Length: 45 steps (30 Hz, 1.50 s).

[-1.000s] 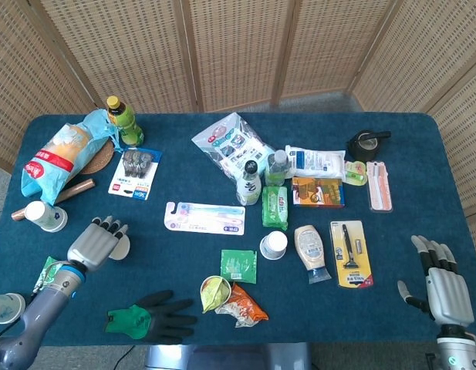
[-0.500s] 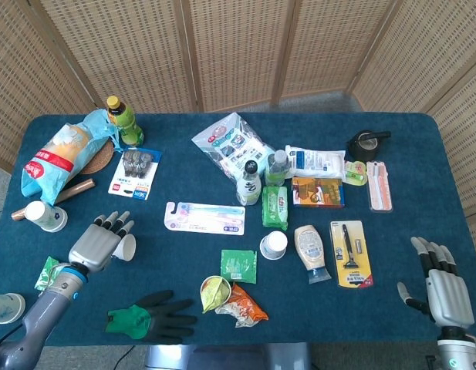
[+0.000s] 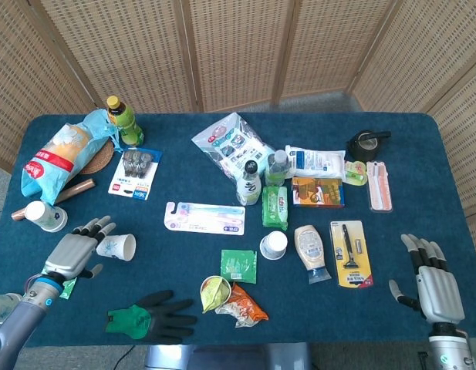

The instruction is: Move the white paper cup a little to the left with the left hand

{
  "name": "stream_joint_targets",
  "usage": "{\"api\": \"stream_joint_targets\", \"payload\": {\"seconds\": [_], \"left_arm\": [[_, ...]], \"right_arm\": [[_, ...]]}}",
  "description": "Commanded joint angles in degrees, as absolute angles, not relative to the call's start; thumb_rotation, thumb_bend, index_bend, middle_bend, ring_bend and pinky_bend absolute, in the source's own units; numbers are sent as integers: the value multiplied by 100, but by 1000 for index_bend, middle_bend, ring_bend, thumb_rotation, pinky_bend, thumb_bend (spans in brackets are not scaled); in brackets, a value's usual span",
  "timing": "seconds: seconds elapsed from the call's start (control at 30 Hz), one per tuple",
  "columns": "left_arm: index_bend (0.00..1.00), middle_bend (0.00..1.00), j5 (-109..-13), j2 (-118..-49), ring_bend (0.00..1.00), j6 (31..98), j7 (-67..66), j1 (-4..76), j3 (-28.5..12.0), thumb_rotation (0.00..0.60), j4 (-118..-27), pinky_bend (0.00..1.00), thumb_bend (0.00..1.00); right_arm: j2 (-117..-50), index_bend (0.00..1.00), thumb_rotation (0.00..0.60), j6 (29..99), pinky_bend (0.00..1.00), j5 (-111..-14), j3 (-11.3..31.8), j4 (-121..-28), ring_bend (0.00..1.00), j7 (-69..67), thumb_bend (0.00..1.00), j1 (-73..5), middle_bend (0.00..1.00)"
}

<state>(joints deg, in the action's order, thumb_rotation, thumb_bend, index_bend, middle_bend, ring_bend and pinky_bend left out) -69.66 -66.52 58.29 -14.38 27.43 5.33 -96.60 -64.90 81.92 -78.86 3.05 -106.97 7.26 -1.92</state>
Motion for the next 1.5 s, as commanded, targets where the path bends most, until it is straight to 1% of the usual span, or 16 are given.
{"api": "stream_joint_targets", "payload": {"seconds": [0.03, 0.37, 0.47, 0.57, 0.67, 0.7, 0.77, 0.8, 0.97, 1.07, 1.17, 1.27, 1.33, 1.5], "left_arm": [[0, 44, -7127, -6730, 33, 5754, -1038, 2604, 512, 600, -9350, 184, 381], [0, 83, -7032, -6996, 67, 5572, -920, 2586, 376, 600, -9013, 192, 382], [0, 109, -7069, -7084, 89, 5540, -912, 2605, 336, 600, -8947, 199, 382], [9, 179, -7090, -7148, 154, 5554, -869, 2605, 280, 600, -8892, 221, 382], [67, 273, -7076, -7199, 278, 5617, -899, 2580, 232, 600, -8843, 270, 381], [93, 289, -7074, -7215, 299, 5637, -892, 2569, 218, 600, -8835, 282, 381], [146, 314, -7066, -7269, 330, 5689, -930, 2547, 191, 600, -8786, 305, 381], [158, 319, -7055, -7297, 339, 5701, -941, 2539, 180, 600, -8767, 310, 381], [180, 355, -6991, -7376, 383, 5682, -939, 2529, 116, 600, -8722, 339, 382], [193, 377, -7026, -7275, 392, 5717, -891, 2540, 52, 600, -8796, 343, 382], [228, 397, -7096, -7098, 400, 5780, -982, 2572, 2, 600, -8931, 350, 382], [242, 409, -7133, -6923, 410, 5755, -1152, 2639, -21, 600, -9086, 377, 382], [267, 414, -7135, -6776, 413, 5672, -1360, 2720, -20, 600, -9171, 393, 385], [292, 425, -7027, -6303, 413, 5462, -2042, 2980, -60, 600, -9523, 394, 388]], "right_arm": [[-6498, 0, 600, 8190, 0, -7886, 298, -10747, 0, 784, 382, -200, 27], [-6460, 0, 600, 8338, 0, -7875, 252, -10880, 0, 945, 382, -106, 27], [-6452, 0, 600, 8371, 0, -7878, 234, -10905, 0, 956, 383, -77, 27], [-6431, 0, 600, 8422, 0, -7880, 221, -10923, 0, 964, 381, -39, 27], [-6410, 0, 600, 8475, 0, -7897, 210, -10932, 0, 961, 381, -3, 27], [-6407, 0, 600, 8486, 0, -7901, 208, -10933, 0, 957, 382, 6, 27], [-6401, 0, 600, 8496, 0, -7901, 203, -10933, 0, 952, 382, 18, 26], [-6400, 0, 600, 8493, 0, -7895, 202, -10935, 0, 951, 382, 21, 27], [-6401, 0, 600, 8488, 0, -7874, 200, -10941, 0, 949, 382, 33, 27], [-6406, 0, 600, 8488, 0, -7869, 203, -10932, 0, 949, 383, 36, 27], [-6422, 0, 600, 8473, 0, -7866, 213, -10917, 0, 927, 382, 29, 27], [-6448, 0, 600, 8455, 0, -7863, 223, -10883, 0, 897, 383, 18, 27], [-6461, 0, 600, 8442, 0, -7867, 225, -10860, 0, 872, 382, 13, 27], [-6494, 0, 600, 8416, 0, -7869, 220, -10783, 0, 789, 383, 13, 27]]}}
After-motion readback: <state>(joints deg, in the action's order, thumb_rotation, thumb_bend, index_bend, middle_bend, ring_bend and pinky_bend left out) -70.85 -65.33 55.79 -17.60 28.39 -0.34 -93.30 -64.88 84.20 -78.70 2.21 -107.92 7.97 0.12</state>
